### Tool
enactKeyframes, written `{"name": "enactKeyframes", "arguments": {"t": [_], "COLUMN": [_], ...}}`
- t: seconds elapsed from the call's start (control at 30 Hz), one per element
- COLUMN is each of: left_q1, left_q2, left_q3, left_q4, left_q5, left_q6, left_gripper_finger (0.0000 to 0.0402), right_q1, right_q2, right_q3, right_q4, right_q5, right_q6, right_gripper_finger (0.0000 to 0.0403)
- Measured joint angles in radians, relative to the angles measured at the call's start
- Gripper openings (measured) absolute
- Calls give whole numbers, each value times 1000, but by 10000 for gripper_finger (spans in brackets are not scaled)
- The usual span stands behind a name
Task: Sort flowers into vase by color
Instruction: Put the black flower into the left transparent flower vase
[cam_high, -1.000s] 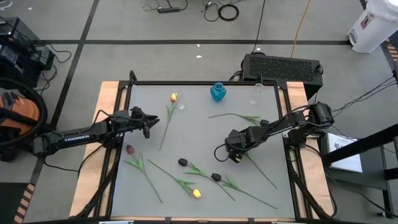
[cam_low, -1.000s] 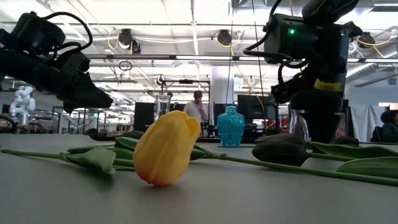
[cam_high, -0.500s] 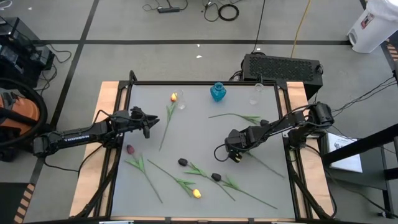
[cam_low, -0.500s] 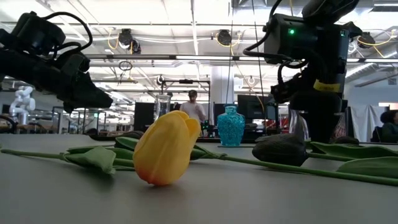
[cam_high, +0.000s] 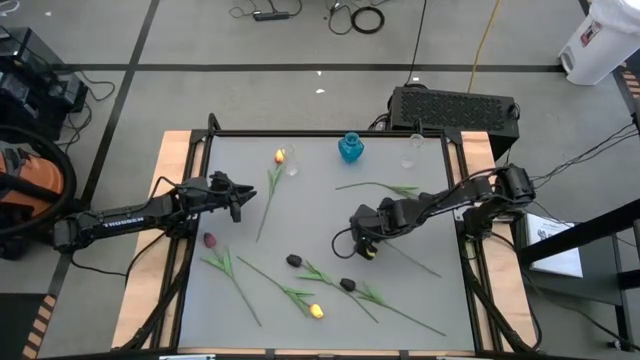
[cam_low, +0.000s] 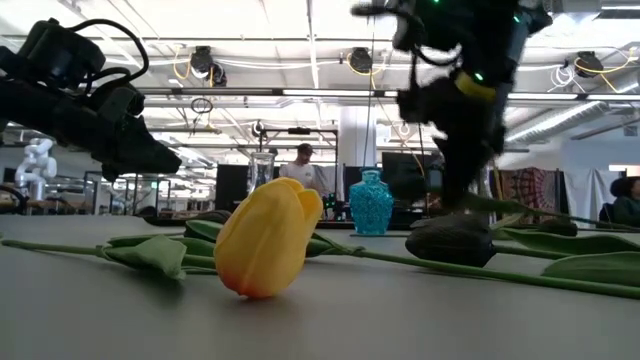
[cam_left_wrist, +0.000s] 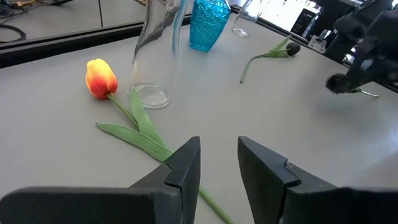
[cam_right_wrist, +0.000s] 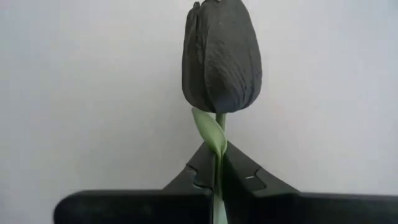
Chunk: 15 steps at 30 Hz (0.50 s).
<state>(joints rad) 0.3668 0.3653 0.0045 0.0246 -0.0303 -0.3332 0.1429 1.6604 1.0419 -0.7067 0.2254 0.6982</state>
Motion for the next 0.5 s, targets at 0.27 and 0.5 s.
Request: {"name": "enactKeyframes", "arguments": {"t": [0.27,0.5], "left_q1": [0,0], "left_q2": [0,0], "left_q3": [0,0], "left_q4": [-1,-2], "left_q5": [0,0], "left_q6": [0,0], "left_gripper_finger": [114,114], "right_q1": [0,0], "right_q2": [-11,-105], "right_q3": [160,222], "right_q4": [1,1], "right_q5": [168,348], "right_q6": [-143,-251], "right_gripper_finger": [2,2]}}
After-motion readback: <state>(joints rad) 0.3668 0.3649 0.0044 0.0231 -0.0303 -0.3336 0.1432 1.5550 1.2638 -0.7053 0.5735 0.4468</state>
